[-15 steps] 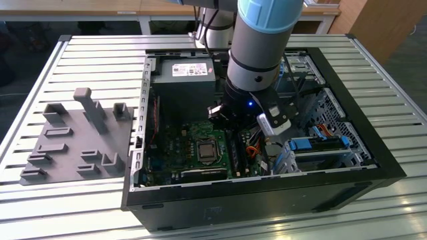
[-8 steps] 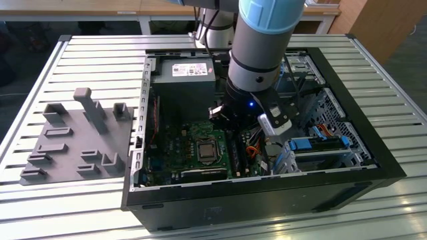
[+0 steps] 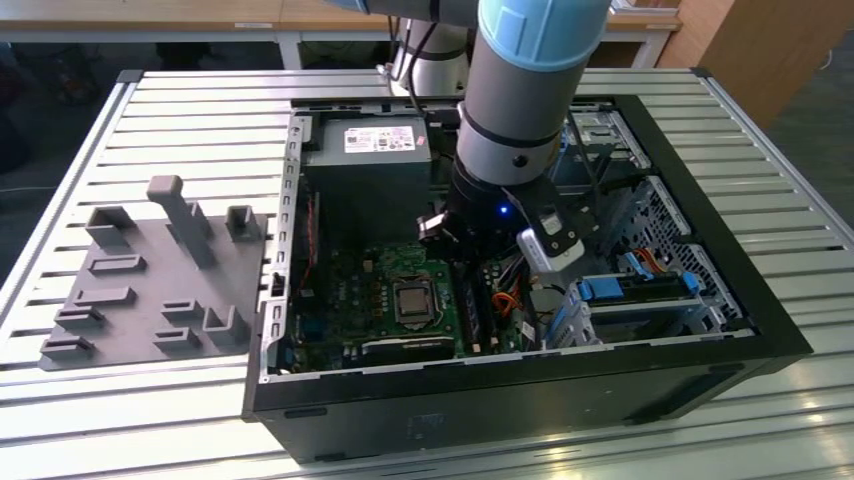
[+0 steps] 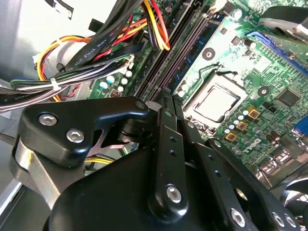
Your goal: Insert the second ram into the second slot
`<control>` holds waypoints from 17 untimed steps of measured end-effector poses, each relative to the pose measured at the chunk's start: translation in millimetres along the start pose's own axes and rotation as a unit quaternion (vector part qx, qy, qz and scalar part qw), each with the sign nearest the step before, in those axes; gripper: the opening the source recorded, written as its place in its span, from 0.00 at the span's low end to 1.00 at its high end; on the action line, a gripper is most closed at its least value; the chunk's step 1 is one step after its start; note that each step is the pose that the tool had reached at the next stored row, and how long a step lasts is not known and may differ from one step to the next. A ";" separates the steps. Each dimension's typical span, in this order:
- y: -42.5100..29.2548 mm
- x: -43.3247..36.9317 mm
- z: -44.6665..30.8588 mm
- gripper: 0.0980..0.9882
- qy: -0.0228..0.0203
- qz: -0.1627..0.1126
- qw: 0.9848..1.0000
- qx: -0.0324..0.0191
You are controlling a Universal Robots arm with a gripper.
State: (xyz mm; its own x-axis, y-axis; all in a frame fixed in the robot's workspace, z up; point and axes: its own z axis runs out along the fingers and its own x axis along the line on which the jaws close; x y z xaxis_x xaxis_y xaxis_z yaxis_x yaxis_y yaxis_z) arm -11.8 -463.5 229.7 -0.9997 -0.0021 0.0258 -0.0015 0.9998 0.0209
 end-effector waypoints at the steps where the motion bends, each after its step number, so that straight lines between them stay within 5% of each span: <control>1: 0.0 0.0 0.3 0.03 0.000 0.000 1.000 0.000; 17: -0.1 -0.2 5.5 0.03 0.002 0.000 1.000 0.000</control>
State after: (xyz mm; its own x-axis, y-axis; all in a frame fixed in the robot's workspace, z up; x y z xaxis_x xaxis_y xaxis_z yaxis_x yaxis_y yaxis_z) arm -11.8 -463.5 224.1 -0.9995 -0.0020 0.0301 -0.0014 0.9998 0.0208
